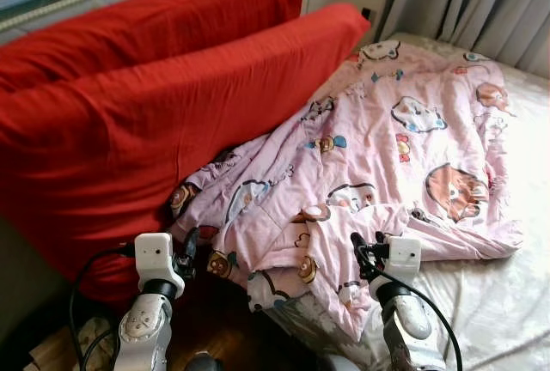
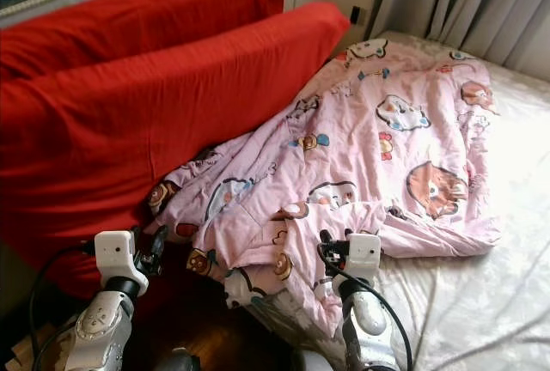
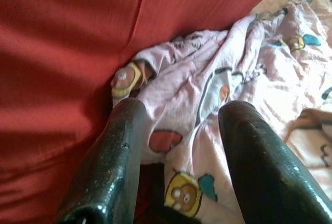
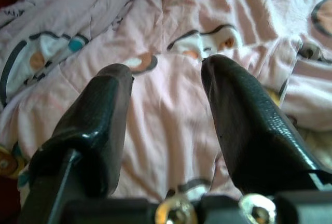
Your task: Clean up the room
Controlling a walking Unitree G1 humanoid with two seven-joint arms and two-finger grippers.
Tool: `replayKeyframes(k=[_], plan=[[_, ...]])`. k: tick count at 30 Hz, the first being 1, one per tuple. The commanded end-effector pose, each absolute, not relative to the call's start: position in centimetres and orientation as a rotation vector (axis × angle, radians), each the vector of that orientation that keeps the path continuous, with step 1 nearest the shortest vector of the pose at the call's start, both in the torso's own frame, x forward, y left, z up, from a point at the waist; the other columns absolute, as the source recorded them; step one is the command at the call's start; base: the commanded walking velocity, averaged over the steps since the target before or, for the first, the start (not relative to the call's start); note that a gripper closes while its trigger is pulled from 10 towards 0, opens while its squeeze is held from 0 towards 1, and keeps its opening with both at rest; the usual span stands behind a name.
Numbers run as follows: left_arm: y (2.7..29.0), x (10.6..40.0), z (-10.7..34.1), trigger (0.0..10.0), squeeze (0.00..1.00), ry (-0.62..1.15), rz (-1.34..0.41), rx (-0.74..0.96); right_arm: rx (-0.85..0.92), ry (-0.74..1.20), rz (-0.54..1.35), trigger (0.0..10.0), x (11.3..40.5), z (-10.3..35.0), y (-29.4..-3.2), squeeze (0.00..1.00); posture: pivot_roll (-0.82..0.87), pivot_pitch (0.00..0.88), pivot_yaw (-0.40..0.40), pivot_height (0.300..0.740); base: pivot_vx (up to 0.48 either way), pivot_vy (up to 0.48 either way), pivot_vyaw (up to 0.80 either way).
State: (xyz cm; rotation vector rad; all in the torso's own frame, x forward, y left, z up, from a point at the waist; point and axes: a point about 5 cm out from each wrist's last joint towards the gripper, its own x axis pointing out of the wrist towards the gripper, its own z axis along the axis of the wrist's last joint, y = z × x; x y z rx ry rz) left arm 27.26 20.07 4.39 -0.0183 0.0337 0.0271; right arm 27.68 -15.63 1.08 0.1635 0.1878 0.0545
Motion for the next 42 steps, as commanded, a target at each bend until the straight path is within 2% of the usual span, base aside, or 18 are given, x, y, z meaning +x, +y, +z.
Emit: replayKeyframes(k=[1,20,24,38,42], plan=[[19.9,27.2,4.2,10.0,0.00,0.047,0.019,-0.015,0.174,0.204,0.055,10.0,27.3,0.7,-15.5,0.00,0.05,0.153,-0.056,0.650,0.000,0.000,0.00],[19.9,27.3,4.3,10.0,0.00,0.050,0.025,-0.018,0.163,0.269,0.089,10.0,27.2,-0.2,-15.3,0.00,0.05,0.160,-0.059,0.650,0.000,0.000,0.00],[19.8,27.4,4.3,10.0,0.00,0.051,0.023,-0.020,0.167,0.273,0.095,10.0,27.1,-0.3,-15.1,0.00,0.05,0.163,-0.060,0.621,0.000,0.000,0.00],[19.9,27.4,4.3,10.0,0.00,0.055,0.021,-0.017,0.175,0.303,0.113,10.0,26.9,-0.8,-14.7,0.00,0.05,0.169,-0.056,0.621,0.000,0.000,0.00],[19.9,27.4,4.3,10.0,0.00,0.058,0.020,-0.016,0.176,0.306,0.121,10.0,26.8,-0.9,-14.6,0.00,0.05,0.169,-0.054,0.591,0.000,0.000,0.00]])
